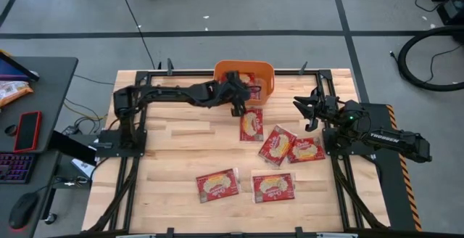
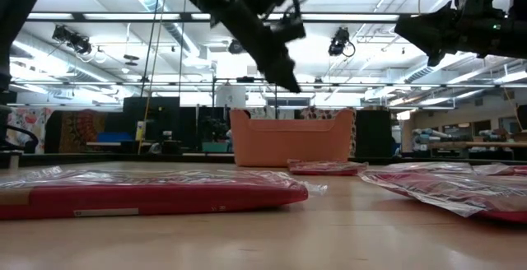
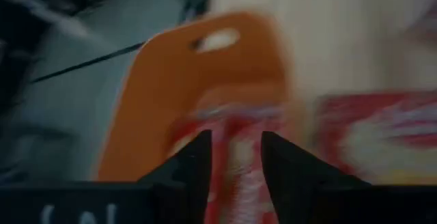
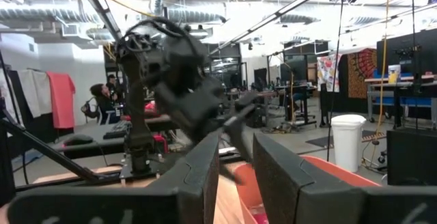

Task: Sort popcorn bags into baskets
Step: Put the red popcorn bag into the orange bin

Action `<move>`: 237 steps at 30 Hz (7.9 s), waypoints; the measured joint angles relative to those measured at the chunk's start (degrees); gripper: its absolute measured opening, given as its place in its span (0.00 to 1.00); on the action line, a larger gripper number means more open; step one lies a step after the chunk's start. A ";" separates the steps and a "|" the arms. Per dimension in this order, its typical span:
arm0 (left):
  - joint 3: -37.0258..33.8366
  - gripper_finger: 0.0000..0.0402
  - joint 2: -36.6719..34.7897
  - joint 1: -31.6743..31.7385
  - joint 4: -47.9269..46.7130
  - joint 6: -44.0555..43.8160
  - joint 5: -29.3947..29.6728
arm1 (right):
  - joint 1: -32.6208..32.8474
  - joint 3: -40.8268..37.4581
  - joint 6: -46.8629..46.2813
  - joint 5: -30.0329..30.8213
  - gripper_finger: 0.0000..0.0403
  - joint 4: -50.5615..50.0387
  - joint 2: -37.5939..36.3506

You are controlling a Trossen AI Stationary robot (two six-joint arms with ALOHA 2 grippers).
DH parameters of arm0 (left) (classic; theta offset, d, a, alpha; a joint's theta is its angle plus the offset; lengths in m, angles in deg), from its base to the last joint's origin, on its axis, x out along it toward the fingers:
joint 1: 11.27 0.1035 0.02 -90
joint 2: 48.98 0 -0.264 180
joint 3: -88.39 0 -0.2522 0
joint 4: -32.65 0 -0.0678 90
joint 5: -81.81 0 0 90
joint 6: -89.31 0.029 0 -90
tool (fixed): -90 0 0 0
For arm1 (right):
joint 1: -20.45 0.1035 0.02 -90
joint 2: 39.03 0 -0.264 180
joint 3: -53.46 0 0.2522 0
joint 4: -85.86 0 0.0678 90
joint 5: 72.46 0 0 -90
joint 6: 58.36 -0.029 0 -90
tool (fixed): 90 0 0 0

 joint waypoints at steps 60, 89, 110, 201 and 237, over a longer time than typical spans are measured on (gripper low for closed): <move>-16.30 0.33 -3.06 -20.44 -29.31 -29.51 -0.48 | 0.00 0.00 0.01 -0.02 0.24 0.01 0.00; -10.21 0.63 3.95 -29.51 -28.95 -48.81 3.90 | 0.02 0.00 -0.01 0.02 0.24 0.78 0.00; -9.86 0.04 6.84 -32.12 -33.79 -41.08 11.39 | 0.02 0.00 -0.01 0.00 0.24 0.87 0.00; 18.75 0.38 22.35 -7.69 -24.93 -27.84 -9.90 | 0.01 0.00 -0.01 -0.02 0.24 0.85 -0.02; 22.16 0.26 18.60 -10.34 -35.33 30.30 -4.03 | 0.00 0.00 -0.01 0.00 0.24 0.86 -0.02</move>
